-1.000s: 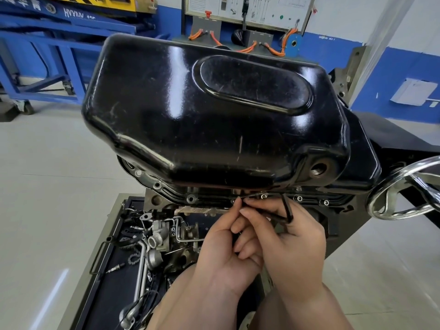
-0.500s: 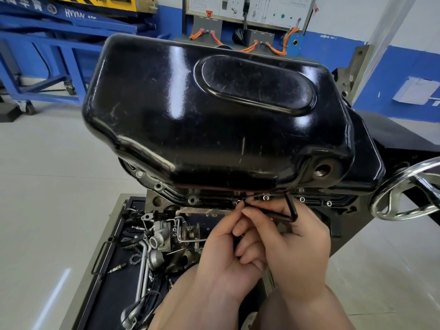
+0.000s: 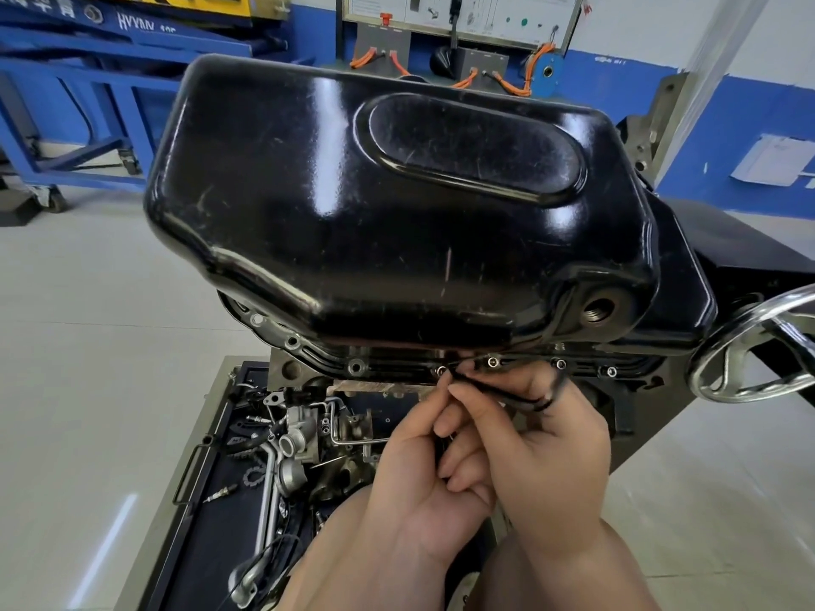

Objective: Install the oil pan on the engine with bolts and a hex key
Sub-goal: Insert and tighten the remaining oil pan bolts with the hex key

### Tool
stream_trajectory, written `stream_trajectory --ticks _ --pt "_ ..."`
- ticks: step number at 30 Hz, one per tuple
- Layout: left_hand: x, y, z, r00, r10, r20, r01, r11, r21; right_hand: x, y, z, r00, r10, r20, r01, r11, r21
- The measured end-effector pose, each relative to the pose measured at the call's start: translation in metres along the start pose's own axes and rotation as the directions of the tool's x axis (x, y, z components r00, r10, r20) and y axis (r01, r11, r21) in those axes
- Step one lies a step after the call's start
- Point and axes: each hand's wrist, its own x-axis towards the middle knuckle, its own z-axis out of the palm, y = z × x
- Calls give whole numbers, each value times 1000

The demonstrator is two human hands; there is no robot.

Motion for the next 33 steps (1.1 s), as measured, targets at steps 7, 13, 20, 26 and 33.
stream_trajectory --ticks 7,13,20,26,33 --pt "5 1 2 986 93 -141 -81 993 84 -3 -2 -8 981 -126 148 120 991 51" --pt "3 1 -1 1000 14 -15 -13 999 39 -1 -1 -4 997 -68 31 68 998 -7" --pt "2 1 4 993 29 -116 -19 996 83 0 -4 -5 992 -78 100 76 997 26" --pt "5 3 -3 992 51 -111 -45 997 58 -2 -4 -10 978 -146 150 156 986 -55" --pt "-4 2 6 997 -11 73 8 999 46 -5 -1 -2 998 -10 61 9 1000 11"
